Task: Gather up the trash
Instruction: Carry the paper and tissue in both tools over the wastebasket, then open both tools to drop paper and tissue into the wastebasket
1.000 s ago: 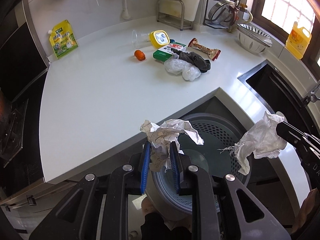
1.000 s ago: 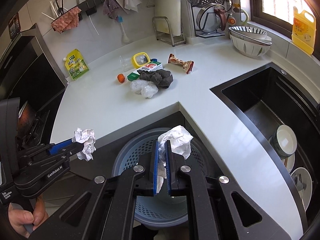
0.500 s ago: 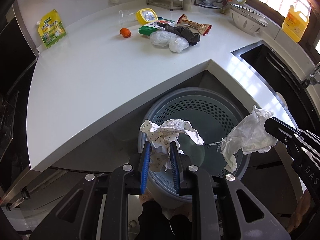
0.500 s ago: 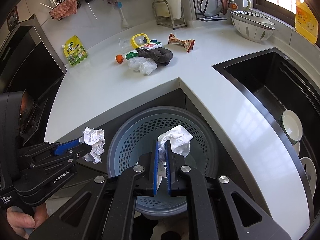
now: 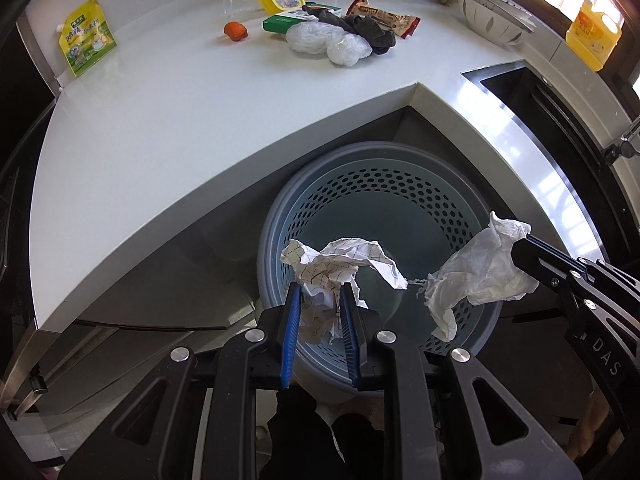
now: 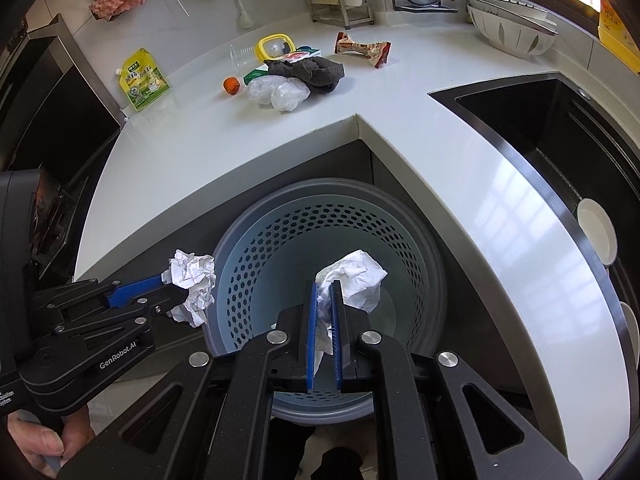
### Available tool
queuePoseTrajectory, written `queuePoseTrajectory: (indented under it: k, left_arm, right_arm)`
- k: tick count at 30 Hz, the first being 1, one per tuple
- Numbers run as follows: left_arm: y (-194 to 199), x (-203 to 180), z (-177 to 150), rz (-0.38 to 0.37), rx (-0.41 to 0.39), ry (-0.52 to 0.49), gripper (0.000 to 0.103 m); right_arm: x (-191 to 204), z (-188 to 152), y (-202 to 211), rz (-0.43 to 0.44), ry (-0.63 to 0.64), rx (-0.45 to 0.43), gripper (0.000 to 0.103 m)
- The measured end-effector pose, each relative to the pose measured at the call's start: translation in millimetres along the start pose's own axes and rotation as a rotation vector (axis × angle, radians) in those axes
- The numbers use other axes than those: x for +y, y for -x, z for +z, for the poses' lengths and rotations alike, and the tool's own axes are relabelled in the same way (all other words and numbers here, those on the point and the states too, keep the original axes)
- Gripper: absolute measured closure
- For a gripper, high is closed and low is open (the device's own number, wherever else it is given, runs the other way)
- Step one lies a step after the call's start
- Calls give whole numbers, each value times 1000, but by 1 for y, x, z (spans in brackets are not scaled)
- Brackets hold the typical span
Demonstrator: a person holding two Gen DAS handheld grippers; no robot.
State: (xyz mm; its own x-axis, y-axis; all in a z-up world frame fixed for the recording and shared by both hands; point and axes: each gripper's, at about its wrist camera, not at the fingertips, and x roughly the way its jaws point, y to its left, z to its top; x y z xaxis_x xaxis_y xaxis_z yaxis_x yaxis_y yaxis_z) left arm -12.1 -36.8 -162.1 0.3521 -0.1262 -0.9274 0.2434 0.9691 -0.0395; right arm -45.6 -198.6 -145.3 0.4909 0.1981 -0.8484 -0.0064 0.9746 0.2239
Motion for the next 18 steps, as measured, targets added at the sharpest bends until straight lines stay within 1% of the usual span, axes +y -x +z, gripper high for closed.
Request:
queuePoseTrajectory:
  k: [6,10,18]
  left_arm:
    - [-9,-5,0,-3,26,-12,83]
    - [-11,-6,0,-4,31,-13,80]
    - [-14,-1,2,-4,40,1,79]
  right_arm:
    - [-5,-3,-12,12,-20,34,96]
    - [-6,-4,-19,15,-22,52,96]
    - [-5,-3,-27,13,-11,71,96]
